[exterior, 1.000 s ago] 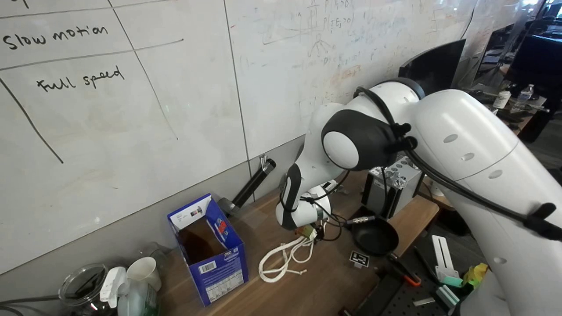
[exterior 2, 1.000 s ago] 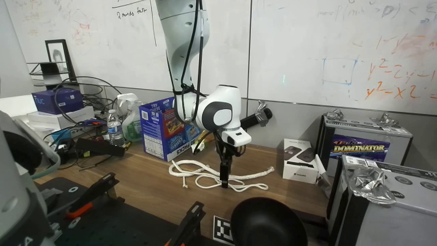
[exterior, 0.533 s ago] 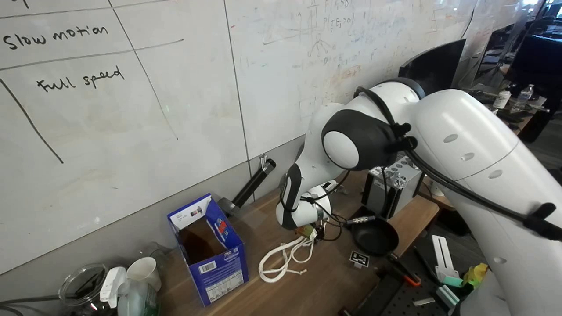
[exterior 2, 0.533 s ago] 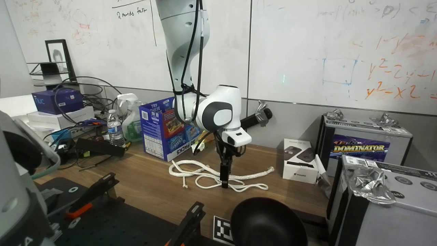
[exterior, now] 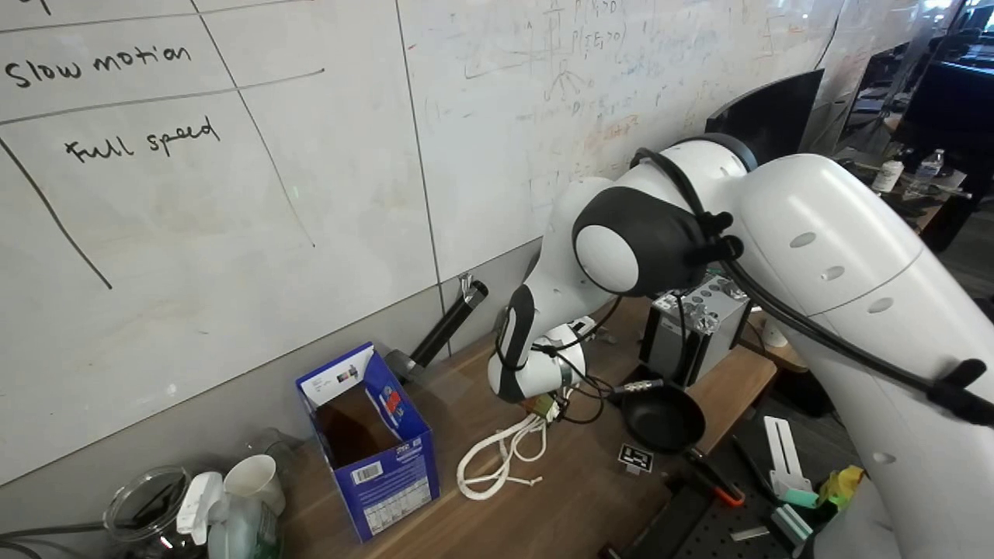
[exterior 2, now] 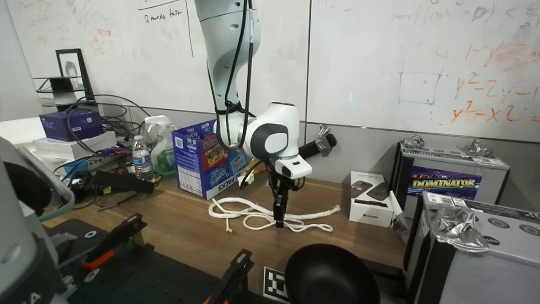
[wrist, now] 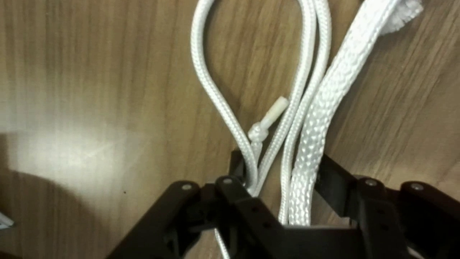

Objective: Put the white ropes in the carton box

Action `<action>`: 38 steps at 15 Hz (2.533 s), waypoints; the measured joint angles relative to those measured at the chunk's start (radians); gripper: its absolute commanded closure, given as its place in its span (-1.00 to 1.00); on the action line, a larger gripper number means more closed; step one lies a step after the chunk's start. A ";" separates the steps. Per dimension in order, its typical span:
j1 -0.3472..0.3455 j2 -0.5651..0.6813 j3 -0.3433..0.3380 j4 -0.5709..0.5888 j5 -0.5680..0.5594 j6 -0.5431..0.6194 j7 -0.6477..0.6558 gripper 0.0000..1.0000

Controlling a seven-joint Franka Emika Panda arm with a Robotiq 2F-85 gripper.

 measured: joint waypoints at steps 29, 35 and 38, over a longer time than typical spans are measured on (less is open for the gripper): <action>0.130 -0.637 0.117 -0.162 -0.376 -0.313 -0.192 0.73; 0.164 -0.690 0.238 -0.068 -0.449 -0.397 -0.163 0.73; 0.196 -0.680 0.278 -0.009 -0.503 -0.421 -0.125 0.73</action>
